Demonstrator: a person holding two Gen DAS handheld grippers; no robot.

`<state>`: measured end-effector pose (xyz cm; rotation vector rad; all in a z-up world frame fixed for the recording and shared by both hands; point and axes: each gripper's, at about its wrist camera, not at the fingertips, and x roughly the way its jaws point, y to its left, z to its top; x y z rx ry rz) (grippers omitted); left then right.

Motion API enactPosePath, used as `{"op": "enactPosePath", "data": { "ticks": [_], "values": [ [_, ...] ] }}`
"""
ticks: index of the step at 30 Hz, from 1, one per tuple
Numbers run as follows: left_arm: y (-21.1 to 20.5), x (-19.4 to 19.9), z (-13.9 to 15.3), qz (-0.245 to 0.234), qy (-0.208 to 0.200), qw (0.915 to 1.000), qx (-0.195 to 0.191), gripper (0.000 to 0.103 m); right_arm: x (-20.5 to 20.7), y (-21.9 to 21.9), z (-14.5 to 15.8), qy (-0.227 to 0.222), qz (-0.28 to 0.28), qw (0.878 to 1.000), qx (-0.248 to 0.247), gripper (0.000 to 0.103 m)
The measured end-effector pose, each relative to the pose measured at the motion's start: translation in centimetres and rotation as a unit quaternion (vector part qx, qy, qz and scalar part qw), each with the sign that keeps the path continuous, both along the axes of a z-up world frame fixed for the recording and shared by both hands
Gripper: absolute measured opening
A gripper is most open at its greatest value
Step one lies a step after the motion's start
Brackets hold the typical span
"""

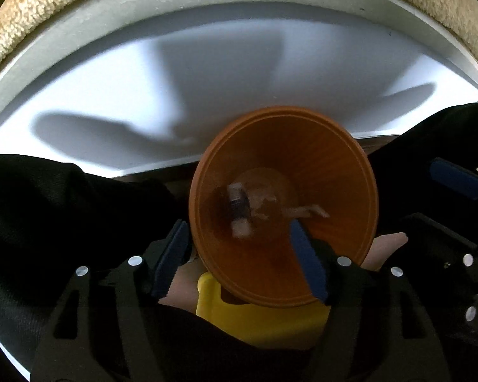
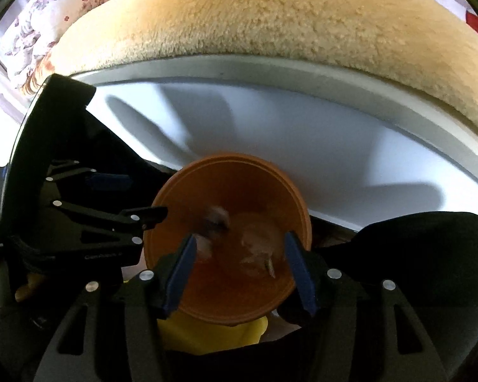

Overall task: Collect trash
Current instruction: 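Lower both held items over the orange bin and open both tools, then grasp the eye-drop bottle with the right tool while the left tool grasps the white charger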

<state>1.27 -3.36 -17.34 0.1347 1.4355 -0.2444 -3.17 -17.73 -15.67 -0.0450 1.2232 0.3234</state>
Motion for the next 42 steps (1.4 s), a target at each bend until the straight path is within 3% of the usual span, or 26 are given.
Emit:
{"op": "enactPosePath", "data": {
  "ticks": [4,10,16,19,23,28,31,33,35,42],
  "values": [
    [0.2,0.2,0.9,0.002,-0.008,1.0000,-0.002,0.066,-0.9,-0.7,1.9,-0.017,-0.008,1.000,0.007,0.057],
    [0.4,-2.6,5.3,-0.020,-0.078,0.9961,-0.035,0.067,-1.0,-2.5,9.6,-0.089,0.012,0.994,0.058,0.057],
    [1.2,-3.4,9.3,-0.035,-0.173,0.9833,-0.046,0.074,6.3,-1.7,13.5,-0.144,0.010,0.988,0.057,0.057],
    [1.6,-3.2,10.9,-0.031,-0.201,0.9786,-0.033,0.074,11.2,-0.6,13.7,-0.139,-0.008,0.987,0.075,0.057],
    [2.3,-2.7,11.5,-0.015,-0.201,0.9782,-0.050,0.074,16.1,0.8,13.5,-0.138,-0.018,0.988,0.071,0.053],
    [4.2,-2.1,11.6,0.000,-0.203,0.9777,-0.053,0.074,20.3,3.2,12.0,-0.130,-0.010,0.991,0.034,0.049],
    [4.3,-1.7,11.6,0.010,-0.200,0.9781,-0.057,0.074,21.7,3.9,10.8,-0.121,-0.009,0.992,0.016,0.046],
    [4.6,-2.1,11.4,0.014,-0.197,0.9784,-0.060,0.074,22.6,4.0,10.0,-0.112,-0.008,0.994,0.014,0.039],
    [4.6,-2.0,11.3,0.014,-0.194,0.9790,-0.062,0.074,23.3,3.7,9.4,-0.102,-0.013,0.994,0.033,0.023],
    [3.8,-0.5,13.7,0.014,-0.211,0.9751,-0.066,0.074,19.8,0.6,10.4,-0.137,-0.027,0.989,0.046,0.023]
  ]
}}
